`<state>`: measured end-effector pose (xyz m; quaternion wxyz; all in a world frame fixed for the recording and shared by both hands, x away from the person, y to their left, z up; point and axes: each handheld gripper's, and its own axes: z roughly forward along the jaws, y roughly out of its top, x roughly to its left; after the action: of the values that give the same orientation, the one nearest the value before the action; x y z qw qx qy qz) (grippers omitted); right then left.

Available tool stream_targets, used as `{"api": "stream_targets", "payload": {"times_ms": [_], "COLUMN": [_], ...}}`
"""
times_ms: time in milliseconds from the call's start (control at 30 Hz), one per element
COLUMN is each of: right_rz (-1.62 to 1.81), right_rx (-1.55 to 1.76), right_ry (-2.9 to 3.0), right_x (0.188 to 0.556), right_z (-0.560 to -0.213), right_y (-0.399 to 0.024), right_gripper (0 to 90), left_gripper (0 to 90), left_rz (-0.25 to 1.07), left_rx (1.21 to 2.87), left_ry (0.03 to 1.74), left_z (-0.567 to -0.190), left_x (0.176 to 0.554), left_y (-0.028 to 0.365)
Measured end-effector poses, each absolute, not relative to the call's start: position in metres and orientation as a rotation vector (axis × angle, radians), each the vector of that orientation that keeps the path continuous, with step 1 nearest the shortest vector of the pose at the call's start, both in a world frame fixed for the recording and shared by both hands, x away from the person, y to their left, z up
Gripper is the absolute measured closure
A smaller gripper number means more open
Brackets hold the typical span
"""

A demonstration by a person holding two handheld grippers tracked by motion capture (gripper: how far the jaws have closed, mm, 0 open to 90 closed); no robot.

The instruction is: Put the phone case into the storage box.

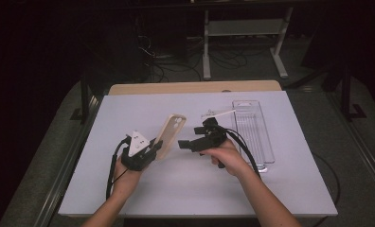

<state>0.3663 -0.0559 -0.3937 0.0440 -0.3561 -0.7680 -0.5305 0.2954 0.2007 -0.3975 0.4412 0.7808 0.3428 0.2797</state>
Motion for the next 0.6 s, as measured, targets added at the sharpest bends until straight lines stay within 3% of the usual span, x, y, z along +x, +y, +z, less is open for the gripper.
{"api": "stream_targets", "payload": {"times_ms": [600], "right_rz": [-1.735], "right_rx": [-1.209], "right_ry": [-2.108], "right_x": [0.368], "right_z": [-0.403], "right_y": [-0.049], "right_gripper": [0.0], "left_gripper": [78.9], "left_rz": [0.671], "left_rx": [1.917], "left_ry": [0.859], "left_z": [-0.4], "left_x": [0.293], "left_y": [0.186]}}
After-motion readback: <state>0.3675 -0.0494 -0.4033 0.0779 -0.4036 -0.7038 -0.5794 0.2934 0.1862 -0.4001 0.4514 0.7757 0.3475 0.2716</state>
